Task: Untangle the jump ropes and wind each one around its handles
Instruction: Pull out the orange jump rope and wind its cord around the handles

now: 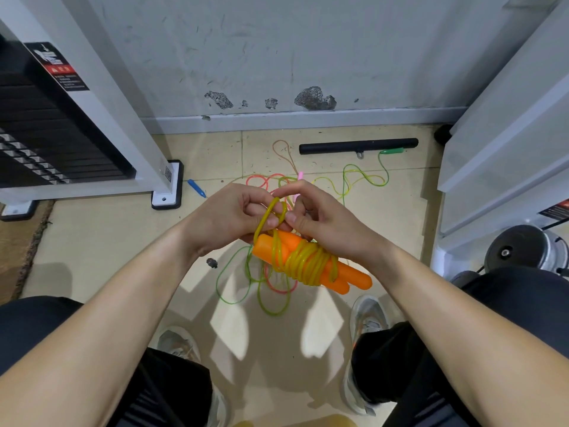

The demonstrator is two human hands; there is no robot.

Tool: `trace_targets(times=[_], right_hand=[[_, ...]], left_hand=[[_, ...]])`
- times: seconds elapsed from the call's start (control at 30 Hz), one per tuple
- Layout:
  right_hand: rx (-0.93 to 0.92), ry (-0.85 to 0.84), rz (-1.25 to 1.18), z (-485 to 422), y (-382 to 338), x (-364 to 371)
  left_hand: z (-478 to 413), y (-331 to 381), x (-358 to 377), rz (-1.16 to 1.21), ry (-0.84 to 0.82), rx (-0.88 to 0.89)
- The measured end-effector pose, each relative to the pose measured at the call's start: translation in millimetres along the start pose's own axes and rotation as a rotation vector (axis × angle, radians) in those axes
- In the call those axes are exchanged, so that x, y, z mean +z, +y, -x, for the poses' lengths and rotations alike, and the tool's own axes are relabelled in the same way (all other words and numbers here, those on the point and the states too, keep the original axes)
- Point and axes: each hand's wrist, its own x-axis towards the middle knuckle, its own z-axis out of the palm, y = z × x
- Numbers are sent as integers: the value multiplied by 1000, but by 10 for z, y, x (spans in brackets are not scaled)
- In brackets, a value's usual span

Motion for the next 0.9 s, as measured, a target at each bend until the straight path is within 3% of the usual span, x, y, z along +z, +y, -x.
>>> trace_targets(times=[0.2,0.53,0.63,0.9], right_hand=[[43,-82,-22,20,8,-80],[49,-47,-93,26,-30,-96],[57,-9,16,7,-25,-13],[156,18,-186,-28,47,-44]], left_hand=[[28,50,73,19,-54,-16],[42,31,142,83,91,-54],[51,21,164,92,110,-77],[8,-119,364,-199,429,109]])
